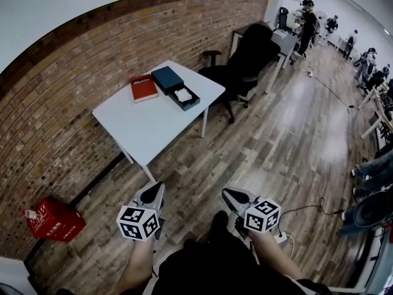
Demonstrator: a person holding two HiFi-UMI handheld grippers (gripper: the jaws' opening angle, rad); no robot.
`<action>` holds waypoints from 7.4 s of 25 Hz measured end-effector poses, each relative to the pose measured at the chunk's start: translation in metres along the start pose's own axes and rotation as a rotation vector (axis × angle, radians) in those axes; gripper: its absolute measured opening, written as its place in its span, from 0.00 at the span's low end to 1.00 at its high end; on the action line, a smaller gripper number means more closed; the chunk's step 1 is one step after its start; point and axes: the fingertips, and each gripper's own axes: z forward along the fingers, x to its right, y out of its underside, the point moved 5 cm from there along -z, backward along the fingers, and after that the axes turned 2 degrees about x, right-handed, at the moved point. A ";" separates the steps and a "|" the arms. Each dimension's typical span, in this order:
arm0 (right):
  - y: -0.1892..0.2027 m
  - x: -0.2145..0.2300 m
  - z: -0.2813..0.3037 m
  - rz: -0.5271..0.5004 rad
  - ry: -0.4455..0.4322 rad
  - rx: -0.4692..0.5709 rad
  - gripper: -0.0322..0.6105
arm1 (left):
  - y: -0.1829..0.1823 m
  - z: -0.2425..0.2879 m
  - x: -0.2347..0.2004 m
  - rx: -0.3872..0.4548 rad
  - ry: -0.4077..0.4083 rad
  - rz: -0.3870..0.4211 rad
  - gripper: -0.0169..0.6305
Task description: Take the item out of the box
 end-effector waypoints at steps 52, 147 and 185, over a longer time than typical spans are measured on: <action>-0.245 0.295 0.396 -0.063 -0.105 -0.106 0.05 | -0.151 0.460 -0.223 -0.140 0.102 0.038 0.03; -0.250 0.373 0.398 -0.081 0.038 -0.188 0.05 | -0.127 0.555 -0.296 -0.456 0.015 0.274 0.13; -0.379 0.385 0.333 -0.293 -0.213 0.211 0.05 | -0.288 0.508 -0.211 0.103 -0.127 0.215 0.13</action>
